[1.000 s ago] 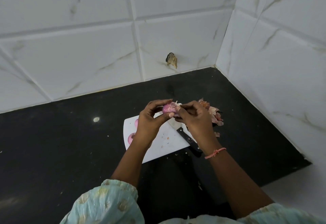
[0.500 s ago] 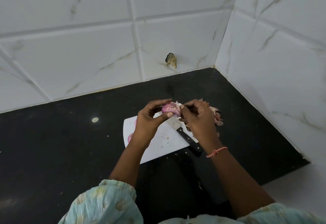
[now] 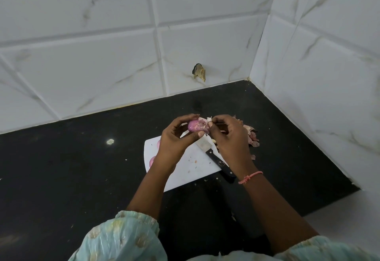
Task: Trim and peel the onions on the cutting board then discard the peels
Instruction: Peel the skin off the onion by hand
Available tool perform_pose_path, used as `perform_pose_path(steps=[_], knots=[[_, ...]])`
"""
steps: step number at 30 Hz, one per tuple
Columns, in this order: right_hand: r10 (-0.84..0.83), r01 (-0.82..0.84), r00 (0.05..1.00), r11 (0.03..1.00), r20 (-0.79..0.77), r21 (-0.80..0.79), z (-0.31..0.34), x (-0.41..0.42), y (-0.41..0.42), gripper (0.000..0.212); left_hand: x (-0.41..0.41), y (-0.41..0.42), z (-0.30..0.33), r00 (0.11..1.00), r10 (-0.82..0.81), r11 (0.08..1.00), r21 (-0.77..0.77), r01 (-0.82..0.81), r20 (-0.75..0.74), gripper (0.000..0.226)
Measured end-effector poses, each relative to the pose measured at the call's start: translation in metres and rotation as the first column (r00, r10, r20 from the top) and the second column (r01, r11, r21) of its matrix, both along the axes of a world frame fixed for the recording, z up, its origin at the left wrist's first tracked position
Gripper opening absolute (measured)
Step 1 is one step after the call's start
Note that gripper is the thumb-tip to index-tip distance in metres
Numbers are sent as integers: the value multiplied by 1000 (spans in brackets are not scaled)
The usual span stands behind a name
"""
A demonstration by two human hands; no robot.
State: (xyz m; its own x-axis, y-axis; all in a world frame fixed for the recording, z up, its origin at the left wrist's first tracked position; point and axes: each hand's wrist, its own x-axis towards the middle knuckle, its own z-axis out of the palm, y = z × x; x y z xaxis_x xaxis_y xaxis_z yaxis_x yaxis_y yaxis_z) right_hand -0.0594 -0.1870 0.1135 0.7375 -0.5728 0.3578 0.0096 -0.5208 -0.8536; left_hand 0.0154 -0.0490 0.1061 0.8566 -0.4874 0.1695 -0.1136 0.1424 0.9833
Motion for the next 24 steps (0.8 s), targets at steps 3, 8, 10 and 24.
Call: perform_pose_path(steps=[3,8,10,24], knots=[[-44,45,998,999,47,1,0,0,3,14,-6,-5,2,991,1,998,-67,-11,-136,43],[-36,25,998,982,59,185,0,2,4,10,-9,-11,1,872,-116,948,-315,-46,-475,41],[-57,26,995,940,79,341,0,1,0,9,-8,-11,0,841,-145,936,-349,-55,-521,41],[-209,174,915,976,-344,-128,-57,1,-57,30,-7,-7,0,965,-1,993,-116,-31,-261,72]])
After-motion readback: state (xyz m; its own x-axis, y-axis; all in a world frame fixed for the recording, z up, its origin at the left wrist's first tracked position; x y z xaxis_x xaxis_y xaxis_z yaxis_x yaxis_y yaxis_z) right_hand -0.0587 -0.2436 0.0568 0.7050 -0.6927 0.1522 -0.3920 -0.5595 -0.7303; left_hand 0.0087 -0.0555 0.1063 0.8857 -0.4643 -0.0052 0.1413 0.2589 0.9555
